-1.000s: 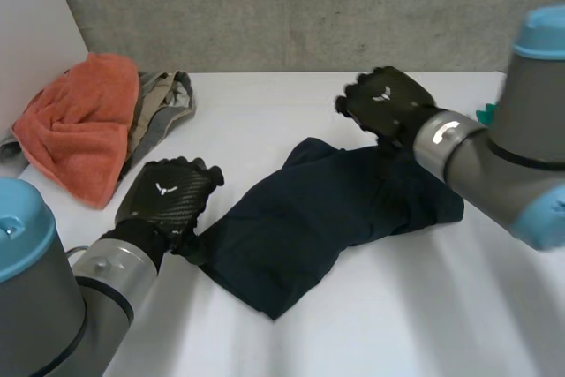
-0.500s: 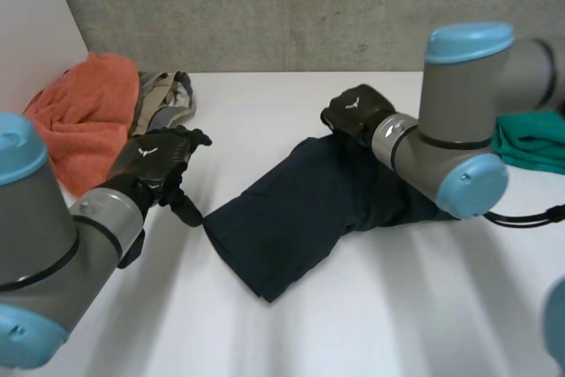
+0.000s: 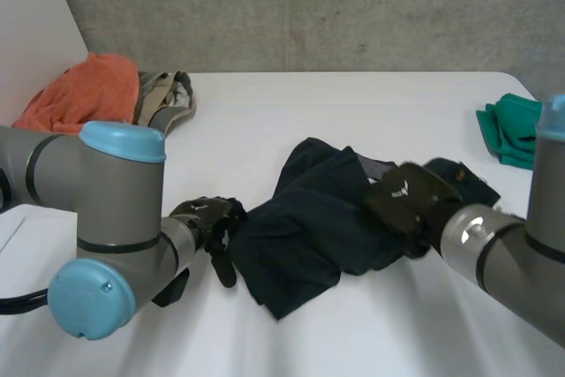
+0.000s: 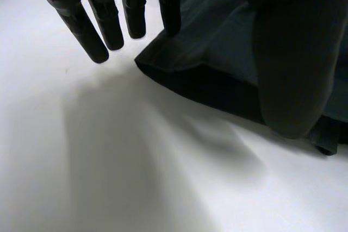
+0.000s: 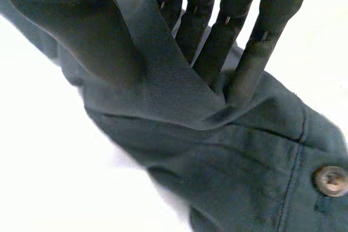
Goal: Fold the laundry.
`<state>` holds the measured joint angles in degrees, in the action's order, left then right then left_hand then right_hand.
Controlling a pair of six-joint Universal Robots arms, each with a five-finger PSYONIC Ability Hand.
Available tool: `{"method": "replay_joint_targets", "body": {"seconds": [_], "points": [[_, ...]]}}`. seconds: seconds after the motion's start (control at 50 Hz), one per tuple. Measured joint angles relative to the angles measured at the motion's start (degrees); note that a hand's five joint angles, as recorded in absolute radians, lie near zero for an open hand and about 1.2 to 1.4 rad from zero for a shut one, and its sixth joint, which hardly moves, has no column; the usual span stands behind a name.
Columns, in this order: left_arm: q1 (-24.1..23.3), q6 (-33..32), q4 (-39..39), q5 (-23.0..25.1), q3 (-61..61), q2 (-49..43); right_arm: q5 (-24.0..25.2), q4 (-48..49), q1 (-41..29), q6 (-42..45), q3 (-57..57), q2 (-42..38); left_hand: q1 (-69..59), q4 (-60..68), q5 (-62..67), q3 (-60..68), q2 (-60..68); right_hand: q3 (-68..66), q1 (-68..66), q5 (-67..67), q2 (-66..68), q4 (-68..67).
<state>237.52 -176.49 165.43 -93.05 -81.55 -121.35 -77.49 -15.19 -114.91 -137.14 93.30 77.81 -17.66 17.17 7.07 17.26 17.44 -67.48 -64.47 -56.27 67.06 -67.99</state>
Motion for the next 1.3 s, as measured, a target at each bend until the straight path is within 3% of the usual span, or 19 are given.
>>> {"method": "replay_joint_targets", "body": {"seconds": [0.02,0.1,0.2,0.36,0.4,0.44,0.62,0.68,0.74,0.8,0.84,0.86,0.88,0.92,0.94,0.98,1.14,1.24,1.3], "points": [[-0.2,-0.1,0.2,-0.1,-0.1,0.0,0.1,0.0,0.2,0.1,0.3,0.1,0.0,0.0,0.0,0.0,0.0,0.3,0.1,0.1,-0.3,0.3],[-1.9,-1.1,1.3,-0.9,-0.1,-0.2,0.6,-0.4,1.4,0.4,1.3,1.0,-23.2,21.8,21.7,21.5,22.1,10.1,7.1,8.7,-9.9,10.4],[-3.8,-4.3,1.7,-2.6,0.4,-1.1,1.4,-1.2,2.1,-2.4,-1.3,2.5,-31.1,32.2,32.0,31.8,31.8,12.0,9.1,10.9,-11.4,12.4],[-5.2,-8.2,2.3,-8.3,1.9,-1.1,6.1,-11.2,3.0,-4.3,-5.5,3.4,-25.1,26.2,26.3,26.1,25.7,9.5,7.0,8.5,-9.0,10.0],[-5.4,-8.3,2.4,-8.6,2.2,-0.4,7.5,-14.4,3.7,-3.1,-5.4,2.9,-7.4,9.2,9.4,9.6,9.0,9.1,6.8,8.2,-8.6,9.5],[-5.6,-8.2,2.4,-8.6,2.2,0.3,8.3,-15.7,4.0,-2.1,-4.9,2.4,-4.2,5.0,5.2,5.5,5.2,8.7,6.5,7.9,-8.2,9.1],[-6.0,-7.8,3.1,-8.7,1.1,3.7,7.2,-12.3,3.9,-2.1,-1.9,2.7,-2.6,2.4,1.8,2.6,2.0,9.1,6.5,8.0,-8.7,9.4],[-6.1,-7.9,4.2,-8.1,1.3,3.6,6.7,-11.8,3.8,-3.3,-2.1,4.7,-2.6,2.4,1.7,2.6,2.0,16.9,14.4,15.8,-17.0,17.3],[-6.3,-8.1,5.3,-7.0,2.1,2.1,6.6,-11.6,3.9,-5.1,-4.0,7.6,-2.6,2.4,1.7,2.6,1.9,34.1,31.5,33.8,-33.7,34.7],[-6.6,-8.2,5.6,-5.9,3.2,0.2,6.5,-11.3,4.5,-6.7,-6.5,8.9,-4.5,4.4,4.2,4.4,4.0,39.0,35.8,38.8,-38.5,39.6],[-6.8,-8.4,5.4,-4.8,4.5,-1.7,6.6,-11.0,5.0,-8.2,-9.6,8.8,-12.6,11.9,12.0,11.7,11.5,40.1,36.9,40.4,-39.7,41.0],[-6.9,-8.5,5.2,-4.5,4.9,-2.3,6.6,-10.8,5.2,-8.5,-10.7,8.3,-14.2,13.4,13.4,13.6,13.3,40.2,37.1,40.7,-40.0,41.3],[-7.0,-8.6,4.9,-4.3,5.4,-2.8,6.7,-10.6,5.3,-8.9,-12.2,7.4,-28.2,26.1,25.9,25.8,26.7,40.7,37.8,41.3,-40.5,41.9],[-7.1,-8.6,4.6,-4.1,6.0,-3.4,6.8,-10.4,5.2,-9.3,-14.5,5.8,-31.2,29.1,29.0,29.8,29.7,41.1,38.3,41.8,-40.8,42.5],[-7.2,-8.7,4.1,-4.2,6.5,-3.7,6.8,-10.3,5.0,-9.3,-17.3,3.2,-42.4,41.8,41.3,41.4,41.4,41.2,38.4,42.0,-40.8,42.8],[-7.2,-8.6,3.7,-4.7,6.9,-3.6,6.9,-10.5,4.4,-8.7,-21.2,-1.1,-47.5,49.4,48.3,48.7,48.9,41.2,38.4,42.2,-40.8,42.8],[-7.3,-9.1,4.0,-7.1,5.3,-0.7,6.7,-15.1,1.7,-0.3,-29.5,-16.6,-47.5,51.2,48.9,50.4,50.8,45.0,42.1,45.3,-44.0,46.1],[-7.0,-10.2,4.6,-7.3,3.7,0.5,6.8,-15.1,1.4,3.1,-28.4,-20.8,-47.5,51.2,48.9,50.4,50.8,45.0,41.9,44.5,-44.0,46.0],[-6.7,-11.4,4.9,-7.1,2.3,1.8,6.8,-10.2,1.7,3.1,-25.0,-22.7,-47.5,51.2,48.9,50.4,50.8,42.7,39.1,40.8,-42.8,43.0]]}}
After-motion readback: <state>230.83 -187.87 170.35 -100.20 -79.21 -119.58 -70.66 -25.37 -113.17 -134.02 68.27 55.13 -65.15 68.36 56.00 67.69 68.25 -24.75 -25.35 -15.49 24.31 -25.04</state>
